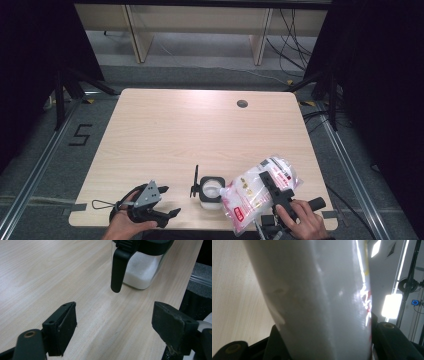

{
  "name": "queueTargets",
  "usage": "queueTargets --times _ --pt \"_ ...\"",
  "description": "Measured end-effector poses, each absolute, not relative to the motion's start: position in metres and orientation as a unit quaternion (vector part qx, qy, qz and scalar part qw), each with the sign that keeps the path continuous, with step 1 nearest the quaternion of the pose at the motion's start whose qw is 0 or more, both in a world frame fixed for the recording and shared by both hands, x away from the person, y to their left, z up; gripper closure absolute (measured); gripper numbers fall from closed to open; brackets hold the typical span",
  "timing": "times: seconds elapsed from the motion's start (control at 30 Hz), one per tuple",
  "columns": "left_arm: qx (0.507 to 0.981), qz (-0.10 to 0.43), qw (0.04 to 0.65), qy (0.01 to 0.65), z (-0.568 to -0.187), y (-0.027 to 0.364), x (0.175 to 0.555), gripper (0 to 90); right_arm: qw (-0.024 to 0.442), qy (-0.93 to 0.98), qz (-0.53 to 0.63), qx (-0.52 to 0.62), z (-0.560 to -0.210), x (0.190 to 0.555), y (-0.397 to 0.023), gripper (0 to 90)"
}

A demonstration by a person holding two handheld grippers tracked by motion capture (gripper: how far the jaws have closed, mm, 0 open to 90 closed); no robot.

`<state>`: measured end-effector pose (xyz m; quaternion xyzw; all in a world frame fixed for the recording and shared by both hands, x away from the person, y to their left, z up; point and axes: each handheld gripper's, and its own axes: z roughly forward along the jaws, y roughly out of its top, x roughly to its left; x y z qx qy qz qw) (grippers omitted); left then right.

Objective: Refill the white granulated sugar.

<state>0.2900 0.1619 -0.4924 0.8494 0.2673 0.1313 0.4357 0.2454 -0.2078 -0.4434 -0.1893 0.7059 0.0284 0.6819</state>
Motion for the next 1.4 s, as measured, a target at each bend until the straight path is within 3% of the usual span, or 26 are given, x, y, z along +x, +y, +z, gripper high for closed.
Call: queueTargets --times 1.4 --pt "0.851 0.133 0.434 0.265 -0.4908 0.1643 0.2916 19.6 0.677 0.714 0.029 -0.177 -0.4446 0.2446 -0.2072 52.7"
